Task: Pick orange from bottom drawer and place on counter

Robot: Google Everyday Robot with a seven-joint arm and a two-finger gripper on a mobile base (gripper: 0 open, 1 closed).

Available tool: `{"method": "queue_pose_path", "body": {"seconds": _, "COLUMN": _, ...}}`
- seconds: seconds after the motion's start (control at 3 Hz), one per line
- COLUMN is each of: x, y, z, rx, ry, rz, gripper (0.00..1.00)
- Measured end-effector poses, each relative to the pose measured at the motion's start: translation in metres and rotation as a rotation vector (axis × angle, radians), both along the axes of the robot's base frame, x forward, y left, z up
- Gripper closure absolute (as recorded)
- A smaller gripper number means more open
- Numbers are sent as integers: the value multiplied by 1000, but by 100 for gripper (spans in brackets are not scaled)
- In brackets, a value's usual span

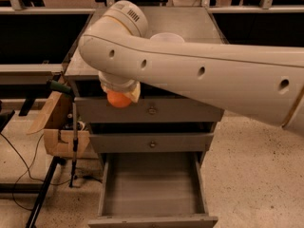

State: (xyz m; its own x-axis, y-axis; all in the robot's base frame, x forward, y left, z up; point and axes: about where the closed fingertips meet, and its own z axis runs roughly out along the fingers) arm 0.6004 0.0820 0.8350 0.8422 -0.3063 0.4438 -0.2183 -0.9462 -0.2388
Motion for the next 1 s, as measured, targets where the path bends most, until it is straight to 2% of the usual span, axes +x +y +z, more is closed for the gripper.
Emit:
{"method": "queue_pose_path", "body": {"seconds": 0.33, "x": 31, "y": 17, "z": 34, "rx": 71, "ry": -111, "rz": -1, "gripper": 100}}
{"method": "queue_pose_path", "body": {"seconds": 0.67, "x": 64, "y": 28, "z": 58, "rx": 155, "ry": -157, "rz": 7, "gripper": 100}}
{"method": "queue_pose_path", "body": {"seconds": 1.0, "x": 96, "y": 36, "z": 73, "rx": 217, "ry": -156, "rz": 17, "gripper": 100}}
